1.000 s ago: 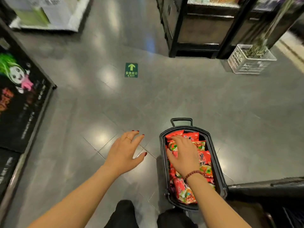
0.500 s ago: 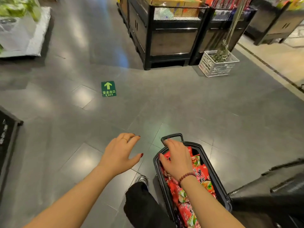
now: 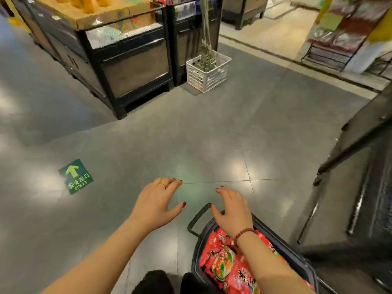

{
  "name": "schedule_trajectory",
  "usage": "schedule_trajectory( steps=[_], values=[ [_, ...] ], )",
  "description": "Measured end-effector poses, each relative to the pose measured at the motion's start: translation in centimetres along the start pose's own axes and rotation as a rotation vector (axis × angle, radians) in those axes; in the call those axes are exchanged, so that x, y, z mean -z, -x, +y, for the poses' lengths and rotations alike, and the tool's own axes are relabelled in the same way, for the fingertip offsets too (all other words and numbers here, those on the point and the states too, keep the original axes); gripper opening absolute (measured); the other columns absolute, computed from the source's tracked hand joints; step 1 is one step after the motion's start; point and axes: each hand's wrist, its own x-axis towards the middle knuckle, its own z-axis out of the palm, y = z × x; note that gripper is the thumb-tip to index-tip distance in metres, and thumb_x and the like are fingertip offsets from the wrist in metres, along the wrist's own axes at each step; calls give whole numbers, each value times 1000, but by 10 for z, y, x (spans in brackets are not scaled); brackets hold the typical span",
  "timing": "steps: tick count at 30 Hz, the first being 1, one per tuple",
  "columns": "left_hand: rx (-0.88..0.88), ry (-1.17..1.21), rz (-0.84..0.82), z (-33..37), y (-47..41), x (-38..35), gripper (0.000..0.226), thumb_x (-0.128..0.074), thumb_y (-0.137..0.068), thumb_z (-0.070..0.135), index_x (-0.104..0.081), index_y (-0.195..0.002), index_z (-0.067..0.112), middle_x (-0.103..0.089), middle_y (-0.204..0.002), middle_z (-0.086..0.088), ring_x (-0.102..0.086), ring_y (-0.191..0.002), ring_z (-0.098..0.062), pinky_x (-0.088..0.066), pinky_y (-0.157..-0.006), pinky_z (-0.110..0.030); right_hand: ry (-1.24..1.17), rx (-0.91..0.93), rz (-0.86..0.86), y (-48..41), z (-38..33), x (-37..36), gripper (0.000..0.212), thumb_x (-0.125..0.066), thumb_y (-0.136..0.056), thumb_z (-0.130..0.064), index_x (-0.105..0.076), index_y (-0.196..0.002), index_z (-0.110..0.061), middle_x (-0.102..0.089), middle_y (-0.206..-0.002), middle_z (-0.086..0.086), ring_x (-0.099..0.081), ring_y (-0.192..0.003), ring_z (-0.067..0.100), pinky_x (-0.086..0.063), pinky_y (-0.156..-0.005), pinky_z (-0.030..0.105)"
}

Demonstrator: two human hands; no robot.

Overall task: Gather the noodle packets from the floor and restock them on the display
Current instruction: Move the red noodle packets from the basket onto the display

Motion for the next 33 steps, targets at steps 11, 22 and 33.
schedule_trajectory(
  steps=[11, 22, 33],
  values=[
    [-766, -23, -221, 9, -209, -22, 63, -45, -79, 61, -64, -121, 19, -68, -114, -3, -65, -105, -24, -59, -73, -35, -44, -684, 333, -26, 21, -1, 49, -59, -75, -45, -66, -114, -15, -66, -116, 4, -63, -106, 28, -52, -88, 40],
    [-1386, -72, -368, 92, -261, -54, 62, -51, -76, 56, -68, -118, 14, -70, -108, -8, -67, -96, -30, -57, -70, -37, -154, -1385, 604, 44, -33, -13, 45, -56, -86, -43, -55, -129, -26, -53, -135, -6, -44, -128, 17, -32, -112, 39],
    [-1582, 5, -414, 219, -230, -87, 71, -47, -76, 62, -62, -127, 14, -65, -120, -8, -59, -111, -31, -53, -82, -37, -330, -1687, 810, 118, -30, -43, 51, -57, -90, -42, -45, -138, -27, -45, -142, -7, -36, -133, 14, -28, -115, 35]
  ],
)
